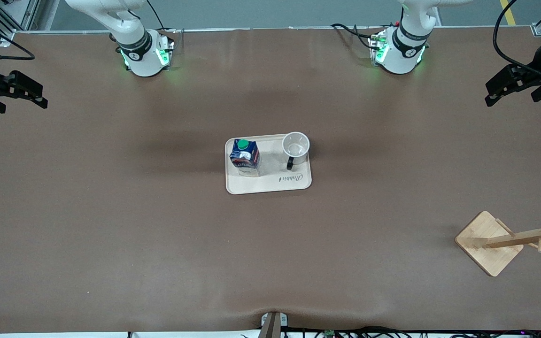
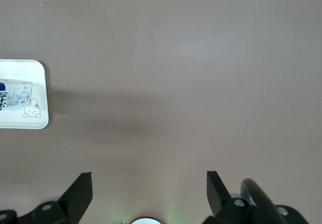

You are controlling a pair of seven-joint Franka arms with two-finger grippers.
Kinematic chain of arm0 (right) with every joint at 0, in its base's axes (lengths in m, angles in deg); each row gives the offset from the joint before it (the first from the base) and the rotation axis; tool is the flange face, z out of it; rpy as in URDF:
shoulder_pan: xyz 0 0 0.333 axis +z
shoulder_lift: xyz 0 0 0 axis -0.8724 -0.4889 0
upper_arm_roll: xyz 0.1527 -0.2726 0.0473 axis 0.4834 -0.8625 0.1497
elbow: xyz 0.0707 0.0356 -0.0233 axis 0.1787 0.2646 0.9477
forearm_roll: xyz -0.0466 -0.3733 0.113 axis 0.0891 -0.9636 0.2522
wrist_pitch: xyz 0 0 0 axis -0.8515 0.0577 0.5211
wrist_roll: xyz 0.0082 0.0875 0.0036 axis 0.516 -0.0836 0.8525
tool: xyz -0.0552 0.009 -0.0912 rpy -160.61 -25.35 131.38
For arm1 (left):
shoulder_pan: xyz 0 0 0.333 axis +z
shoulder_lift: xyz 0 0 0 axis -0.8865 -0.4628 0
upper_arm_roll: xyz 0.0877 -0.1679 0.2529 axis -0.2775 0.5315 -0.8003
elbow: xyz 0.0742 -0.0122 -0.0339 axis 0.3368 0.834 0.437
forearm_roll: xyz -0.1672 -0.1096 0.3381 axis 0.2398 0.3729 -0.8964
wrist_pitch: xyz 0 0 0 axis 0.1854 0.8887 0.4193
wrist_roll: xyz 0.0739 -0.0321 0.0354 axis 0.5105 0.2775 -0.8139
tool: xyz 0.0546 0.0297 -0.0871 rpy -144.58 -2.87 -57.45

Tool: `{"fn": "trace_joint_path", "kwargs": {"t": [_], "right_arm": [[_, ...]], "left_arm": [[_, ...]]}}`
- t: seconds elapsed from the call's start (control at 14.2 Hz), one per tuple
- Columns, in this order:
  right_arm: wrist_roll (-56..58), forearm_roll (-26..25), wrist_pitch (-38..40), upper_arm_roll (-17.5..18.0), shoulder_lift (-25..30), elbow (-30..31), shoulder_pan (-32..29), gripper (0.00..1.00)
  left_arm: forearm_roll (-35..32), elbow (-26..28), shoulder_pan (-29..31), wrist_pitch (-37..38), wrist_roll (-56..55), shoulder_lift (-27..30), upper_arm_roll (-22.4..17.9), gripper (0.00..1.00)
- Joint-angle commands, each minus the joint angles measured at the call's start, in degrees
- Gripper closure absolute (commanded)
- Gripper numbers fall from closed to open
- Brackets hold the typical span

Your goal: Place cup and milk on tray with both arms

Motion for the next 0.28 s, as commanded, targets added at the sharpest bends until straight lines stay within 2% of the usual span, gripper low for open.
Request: {"fn": "trace_joint_path", "kwargs": {"t": [0.0, 0.21], "right_arm": [[0.4, -0.2, 0.2, -0.5, -0.3, -0.6, 0.7, 0.0], [0.4, 0.0, 0.3, -0.5, -0.3, -1.4, 0.8, 0.0]], "left_arm": [[0.2, -0.2, 0.2, 0.6, 0.1, 0.5, -0.2, 0.0], [0.1, -0.2, 0.2, 0.6, 0.1, 0.5, -0.2, 0.0]]}}
